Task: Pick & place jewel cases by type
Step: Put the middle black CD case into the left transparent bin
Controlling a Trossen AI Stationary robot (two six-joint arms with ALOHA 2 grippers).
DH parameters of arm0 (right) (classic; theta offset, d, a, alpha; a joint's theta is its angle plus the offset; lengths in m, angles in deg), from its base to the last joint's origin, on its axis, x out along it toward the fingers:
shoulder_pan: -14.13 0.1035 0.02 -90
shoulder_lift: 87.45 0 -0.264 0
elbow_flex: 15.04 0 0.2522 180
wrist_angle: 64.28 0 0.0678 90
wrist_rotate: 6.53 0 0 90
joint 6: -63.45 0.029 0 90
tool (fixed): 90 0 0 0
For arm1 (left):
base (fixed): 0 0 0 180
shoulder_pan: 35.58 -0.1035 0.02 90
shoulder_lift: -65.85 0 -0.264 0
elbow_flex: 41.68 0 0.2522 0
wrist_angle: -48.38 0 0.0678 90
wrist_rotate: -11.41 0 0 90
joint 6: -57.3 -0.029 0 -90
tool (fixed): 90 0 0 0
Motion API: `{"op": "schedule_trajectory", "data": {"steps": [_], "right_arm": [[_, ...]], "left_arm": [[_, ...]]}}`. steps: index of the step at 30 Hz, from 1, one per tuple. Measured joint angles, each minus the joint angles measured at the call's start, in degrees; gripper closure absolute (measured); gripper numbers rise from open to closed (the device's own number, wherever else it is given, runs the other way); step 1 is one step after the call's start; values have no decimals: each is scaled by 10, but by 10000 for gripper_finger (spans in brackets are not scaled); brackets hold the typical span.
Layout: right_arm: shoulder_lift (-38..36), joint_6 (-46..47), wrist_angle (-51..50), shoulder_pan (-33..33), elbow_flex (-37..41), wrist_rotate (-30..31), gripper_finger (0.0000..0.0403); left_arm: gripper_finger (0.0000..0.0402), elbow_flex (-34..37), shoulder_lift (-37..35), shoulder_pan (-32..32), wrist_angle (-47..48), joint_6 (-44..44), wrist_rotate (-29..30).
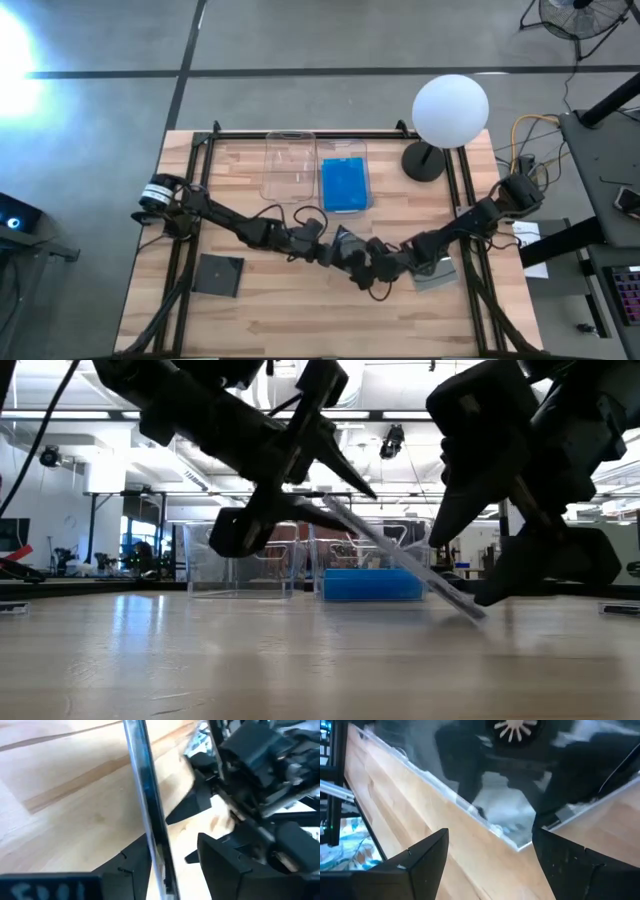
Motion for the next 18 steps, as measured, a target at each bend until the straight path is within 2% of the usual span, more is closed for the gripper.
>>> {"op": "schedule_trajectory", "data": {"steps": [11, 18], "right_arm": [[0, -2, -1, 7, 1, -17, 130], [0, -2, -1, 13, 1, -27, 133]], "left_arm": [[359, -2, -1, -1, 43, -18, -22], [375, -2, -1, -2, 53, -27, -31]]}}
